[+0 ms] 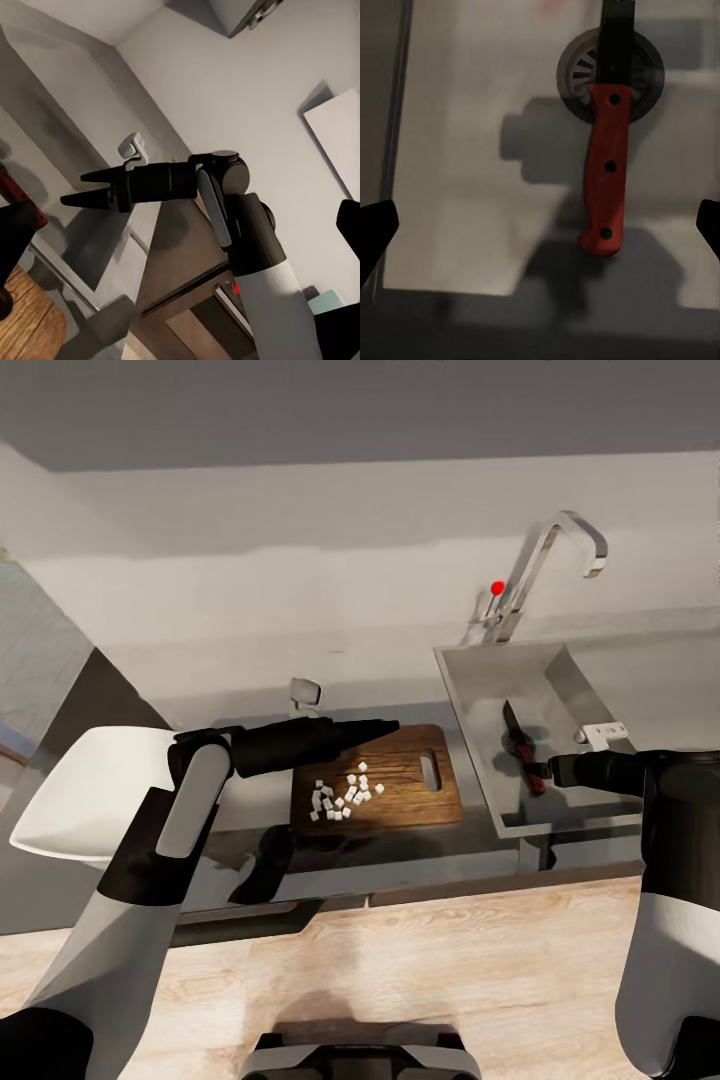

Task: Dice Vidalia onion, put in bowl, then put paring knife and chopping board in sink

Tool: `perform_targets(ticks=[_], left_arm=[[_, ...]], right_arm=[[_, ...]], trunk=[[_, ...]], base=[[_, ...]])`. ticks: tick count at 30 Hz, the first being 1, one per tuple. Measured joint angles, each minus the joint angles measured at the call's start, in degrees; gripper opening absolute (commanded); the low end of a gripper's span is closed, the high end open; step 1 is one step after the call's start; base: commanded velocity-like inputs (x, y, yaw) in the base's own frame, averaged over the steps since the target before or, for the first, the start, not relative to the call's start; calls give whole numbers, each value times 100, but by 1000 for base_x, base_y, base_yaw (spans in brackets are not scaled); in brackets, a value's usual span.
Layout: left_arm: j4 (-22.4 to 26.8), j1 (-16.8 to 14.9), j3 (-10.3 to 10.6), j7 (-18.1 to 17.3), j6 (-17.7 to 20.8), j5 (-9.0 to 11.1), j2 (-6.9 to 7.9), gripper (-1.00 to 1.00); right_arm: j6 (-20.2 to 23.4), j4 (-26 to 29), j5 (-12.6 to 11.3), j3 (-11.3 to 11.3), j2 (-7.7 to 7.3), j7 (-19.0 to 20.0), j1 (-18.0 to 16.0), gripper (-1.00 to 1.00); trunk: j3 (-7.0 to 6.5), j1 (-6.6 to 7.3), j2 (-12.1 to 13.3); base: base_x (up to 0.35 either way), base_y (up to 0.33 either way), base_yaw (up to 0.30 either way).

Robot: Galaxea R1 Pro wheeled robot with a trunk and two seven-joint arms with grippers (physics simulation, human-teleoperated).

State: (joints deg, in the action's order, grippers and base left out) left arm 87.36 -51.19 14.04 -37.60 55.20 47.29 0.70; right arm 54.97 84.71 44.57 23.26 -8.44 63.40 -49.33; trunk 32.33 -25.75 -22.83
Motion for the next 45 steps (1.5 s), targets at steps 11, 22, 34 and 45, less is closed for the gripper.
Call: perform_targets(ticks=[11, 22, 34, 45], left_arm=[[7, 0, 183, 477, -7, 10, -71, 100], [361, -65, -470, 635, 115, 16, 359, 100], [402, -724, -576, 4757, 168, -271, 339, 100], [409, -1065, -549, 5207, 282, -248, 424, 100]], right_arm=[[-6, 6, 1, 0, 0, -2, 0, 100], [-42, 6, 2, -1, 0, -278, 0, 100], [-45, 5, -11, 9, 17, -1562, 0, 100], [-53, 5, -12, 12, 18, -1600, 0, 100]], trunk=[[-39, 0, 0], [-93, 0, 0], [-93, 0, 0], [-93, 0, 0]], base=[[-1, 1, -2], [0, 0, 0], [0, 0, 0], [0, 0, 0]])
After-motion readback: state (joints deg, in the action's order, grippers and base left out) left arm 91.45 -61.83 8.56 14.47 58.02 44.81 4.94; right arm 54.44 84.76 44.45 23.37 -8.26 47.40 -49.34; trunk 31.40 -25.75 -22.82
